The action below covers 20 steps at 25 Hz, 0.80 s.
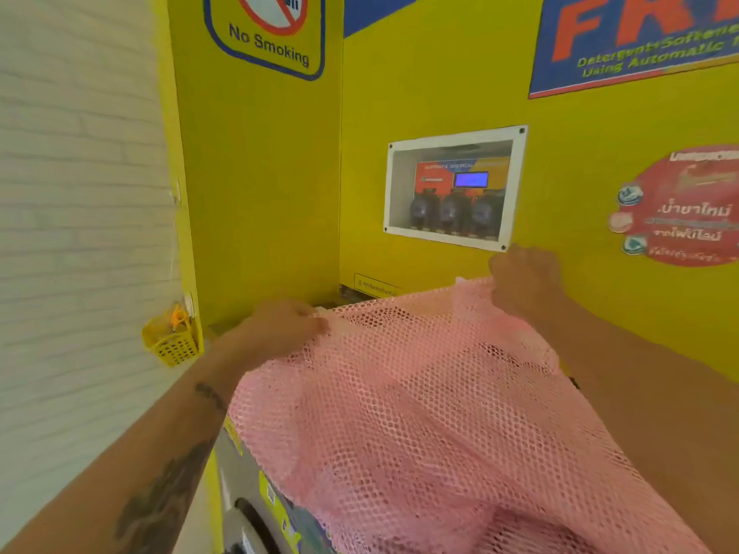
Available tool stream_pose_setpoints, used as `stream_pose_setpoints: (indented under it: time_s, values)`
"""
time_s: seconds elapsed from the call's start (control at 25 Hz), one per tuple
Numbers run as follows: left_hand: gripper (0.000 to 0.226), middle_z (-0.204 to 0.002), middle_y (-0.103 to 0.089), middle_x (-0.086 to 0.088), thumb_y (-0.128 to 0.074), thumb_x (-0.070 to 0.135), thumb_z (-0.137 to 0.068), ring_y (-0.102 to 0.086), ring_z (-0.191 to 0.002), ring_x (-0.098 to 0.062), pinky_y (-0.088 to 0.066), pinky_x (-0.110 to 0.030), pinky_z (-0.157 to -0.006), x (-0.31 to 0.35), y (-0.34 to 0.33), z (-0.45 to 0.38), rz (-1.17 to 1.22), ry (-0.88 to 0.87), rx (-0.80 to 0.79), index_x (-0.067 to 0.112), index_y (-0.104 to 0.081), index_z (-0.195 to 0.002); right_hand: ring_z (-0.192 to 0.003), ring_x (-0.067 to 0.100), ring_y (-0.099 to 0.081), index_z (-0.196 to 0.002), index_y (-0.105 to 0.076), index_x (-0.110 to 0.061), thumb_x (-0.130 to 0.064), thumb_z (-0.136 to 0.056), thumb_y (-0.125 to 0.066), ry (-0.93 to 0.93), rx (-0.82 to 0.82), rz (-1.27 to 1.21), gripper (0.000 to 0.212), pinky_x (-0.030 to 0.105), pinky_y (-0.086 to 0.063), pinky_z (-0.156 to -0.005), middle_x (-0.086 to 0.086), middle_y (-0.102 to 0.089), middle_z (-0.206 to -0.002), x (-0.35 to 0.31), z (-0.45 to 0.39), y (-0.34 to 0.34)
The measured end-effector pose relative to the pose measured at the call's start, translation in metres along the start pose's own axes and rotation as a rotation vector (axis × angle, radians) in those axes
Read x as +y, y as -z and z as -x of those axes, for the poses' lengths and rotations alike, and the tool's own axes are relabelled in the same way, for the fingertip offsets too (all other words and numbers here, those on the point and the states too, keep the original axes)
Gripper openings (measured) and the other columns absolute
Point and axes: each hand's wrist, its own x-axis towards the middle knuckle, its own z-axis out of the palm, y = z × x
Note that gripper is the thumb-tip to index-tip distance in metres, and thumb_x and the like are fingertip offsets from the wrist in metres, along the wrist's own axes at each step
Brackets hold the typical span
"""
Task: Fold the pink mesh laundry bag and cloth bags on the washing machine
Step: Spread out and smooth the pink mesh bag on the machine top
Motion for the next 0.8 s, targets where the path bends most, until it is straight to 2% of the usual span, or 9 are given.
stream_pose_setpoints:
  time_s: [0.08,0.2,0.32,0.44,0.52,0.56,0.68,0.8]
  values:
    - [0.025,-0.081,-0.068,-0.004,-0.059,0.031,-0.095,-0.059,-0.068,-0.018,-0.04,-0.026,-0.056,-0.032,-0.003,-0.033,-0.037,-0.033,0.063,0.014,-0.07,-0.08,-0.099,0.03,-0.067,-0.115,-0.063,-0.017,-0.02,-0.092,-0.057,-0.02,-0.019,-0.083,0.024,0.037,-0.052,-0.079,0.009,-0.067,-0.106,-0.035,-0.033,-0.008]
    - [0.006,-0.089,-0.066,0.002,-0.064,0.032,-0.091,-0.062,-0.066,-0.012,-0.041,-0.023,-0.051,-0.067,-0.012,-0.073,-0.036,0.013,0.196,0.026,-0.066,-0.094,-0.102,0.033,-0.067,-0.118,-0.063,-0.012,-0.016,-0.093,-0.057,-0.056,0.005,-0.226,0.026,0.041,-0.053,-0.084,0.013,-0.068,-0.11,-0.08,-0.081,-0.021]
    - [0.029,-0.091,-0.064,0.002,-0.062,0.033,-0.088,-0.063,-0.07,-0.017,-0.047,-0.029,-0.059,-0.105,-0.031,-0.106,-0.087,0.109,0.183,0.032,-0.055,-0.115,-0.103,0.033,-0.064,-0.117,-0.063,-0.01,-0.016,-0.089,-0.067,-0.11,-0.122,-0.469,0.028,0.043,-0.054,-0.086,0.014,-0.064,-0.114,-0.126,-0.11,-0.049]
    - [0.053,-0.114,-0.062,-0.002,-0.057,0.019,-0.083,-0.06,-0.095,-0.021,-0.052,-0.037,-0.077,-0.127,-0.048,-0.116,-0.153,0.097,0.134,0.032,-0.043,-0.132,-0.104,0.031,-0.059,-0.121,-0.058,-0.012,-0.015,-0.087,-0.068,-0.027,-0.32,-0.649,0.035,0.043,-0.054,-0.084,0.013,-0.056,-0.123,-0.167,-0.103,-0.094]
    - [0.049,-0.127,-0.053,0.0,-0.057,0.018,-0.083,-0.05,-0.114,-0.022,-0.047,-0.041,-0.092,-0.128,-0.058,-0.115,-0.356,0.005,0.172,0.031,-0.048,-0.13,-0.111,0.031,-0.057,-0.129,-0.055,-0.014,-0.014,-0.086,-0.069,0.054,-0.385,-0.598,0.045,0.043,-0.053,-0.089,0.012,-0.051,-0.131,-0.183,-0.088,-0.121]
    - [0.041,-0.128,-0.051,0.002,-0.056,0.019,-0.086,-0.046,-0.116,-0.022,-0.043,-0.04,-0.095,-0.125,-0.062,-0.113,-0.444,-0.062,0.197,0.031,-0.053,-0.125,-0.117,0.031,-0.055,-0.134,-0.054,-0.016,-0.014,-0.085,-0.069,0.081,-0.391,-0.543,0.051,0.044,-0.051,-0.094,0.01,-0.049,-0.135,-0.186,-0.081,-0.13]
    - [0.023,-0.12,-0.056,0.007,-0.051,0.026,-0.094,-0.048,-0.112,-0.016,-0.035,-0.039,-0.098,-0.113,-0.065,-0.108,-0.542,-0.159,0.169,0.034,-0.062,-0.113,-0.129,0.031,-0.046,-0.138,-0.055,-0.025,-0.015,-0.086,-0.065,0.151,-0.397,-0.394,0.053,0.047,-0.043,-0.106,0.008,-0.047,-0.141,-0.18,-0.07,-0.134]
    - [0.027,-0.113,-0.063,0.009,-0.047,0.021,-0.096,-0.057,-0.104,-0.014,-0.041,-0.042,-0.099,-0.1,-0.056,-0.105,-0.523,-0.2,0.128,0.033,-0.064,-0.113,-0.129,0.029,-0.045,-0.132,-0.06,-0.024,-0.01,-0.089,-0.062,0.119,-0.51,-0.54,0.045,0.04,-0.042,-0.102,0.006,-0.046,-0.143,-0.147,-0.063,-0.124]
